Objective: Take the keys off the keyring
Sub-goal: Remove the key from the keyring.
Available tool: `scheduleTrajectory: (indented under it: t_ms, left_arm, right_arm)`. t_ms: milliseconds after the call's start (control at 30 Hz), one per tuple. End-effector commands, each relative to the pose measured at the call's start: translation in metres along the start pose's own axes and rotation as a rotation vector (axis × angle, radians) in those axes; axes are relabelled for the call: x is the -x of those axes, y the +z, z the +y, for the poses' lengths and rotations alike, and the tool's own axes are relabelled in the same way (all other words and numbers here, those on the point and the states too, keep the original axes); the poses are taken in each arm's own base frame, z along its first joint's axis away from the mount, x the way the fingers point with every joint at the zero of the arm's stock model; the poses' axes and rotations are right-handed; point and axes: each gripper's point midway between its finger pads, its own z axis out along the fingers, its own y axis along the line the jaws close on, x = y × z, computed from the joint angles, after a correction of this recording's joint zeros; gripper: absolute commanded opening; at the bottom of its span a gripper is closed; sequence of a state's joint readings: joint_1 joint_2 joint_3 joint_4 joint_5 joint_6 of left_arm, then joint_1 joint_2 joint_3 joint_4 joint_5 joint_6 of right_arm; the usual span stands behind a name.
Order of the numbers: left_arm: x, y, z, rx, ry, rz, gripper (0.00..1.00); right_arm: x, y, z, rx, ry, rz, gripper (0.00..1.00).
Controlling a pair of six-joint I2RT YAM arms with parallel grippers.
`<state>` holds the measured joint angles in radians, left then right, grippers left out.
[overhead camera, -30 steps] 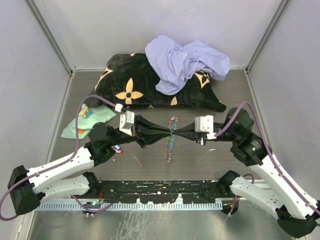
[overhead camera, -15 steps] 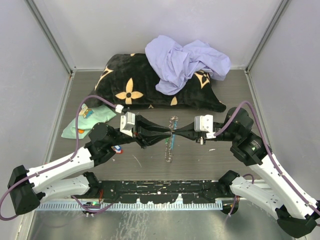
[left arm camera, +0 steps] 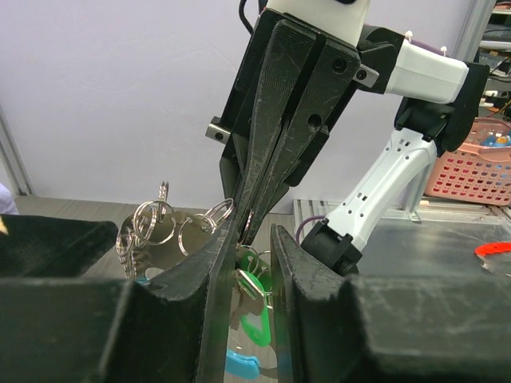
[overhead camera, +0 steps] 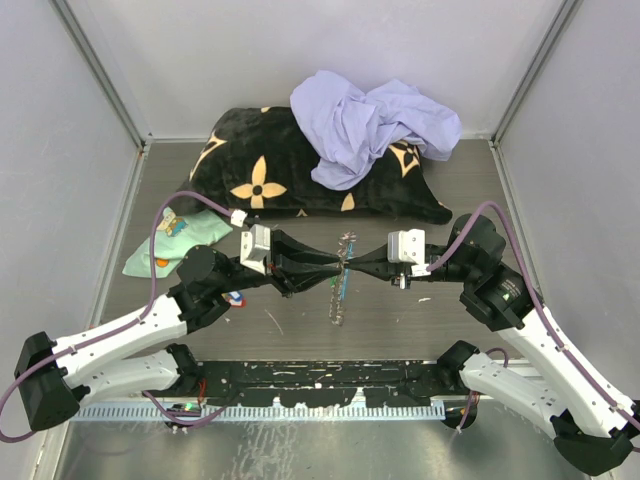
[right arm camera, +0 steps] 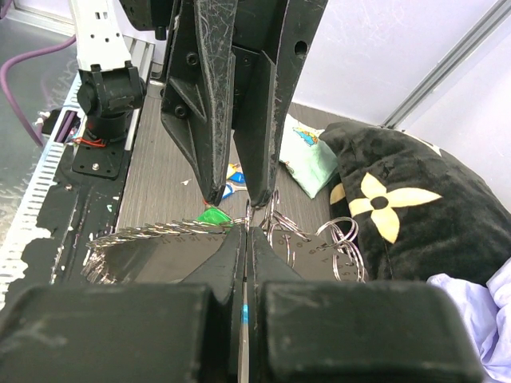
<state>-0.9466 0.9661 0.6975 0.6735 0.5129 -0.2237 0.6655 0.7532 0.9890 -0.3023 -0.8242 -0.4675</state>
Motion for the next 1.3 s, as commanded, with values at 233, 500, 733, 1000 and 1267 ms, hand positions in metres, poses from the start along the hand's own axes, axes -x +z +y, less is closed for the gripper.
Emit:
scheduleTrajectory:
  t_ms: [233,500,733,1000,1267]
  left_arm:
    - [0.021,-0.005,0.006,0.017,0.007,-0.068,0.30]
    - [0.020,-0.003,0.000,-0.031,0.000,-0.068,0.25]
    - [0.017,-0.001,-0.007,-0.081,-0.013,-0.065,0.21]
    - [0.012,0.003,-0.004,-0.083,-0.031,-0.047,0.20]
    - [0.009,0.005,-0.005,-0.096,-0.041,-0.035,0.13]
  right_arm:
    - [0.037,-0.001,-0.001,0.021,-0.089,-0.100,0.01]
    - [0.037,-0.001,-0.002,0.021,-0.090,-0.100,0.01]
    - [0.036,-0.001,-0.003,0.013,-0.087,-0.097,0.01]
    - [0.037,0.000,-0.005,0.011,-0.086,-0.099,0.01]
    - [0.036,0.001,-0.006,0.008,-0.081,-0.096,0.01]
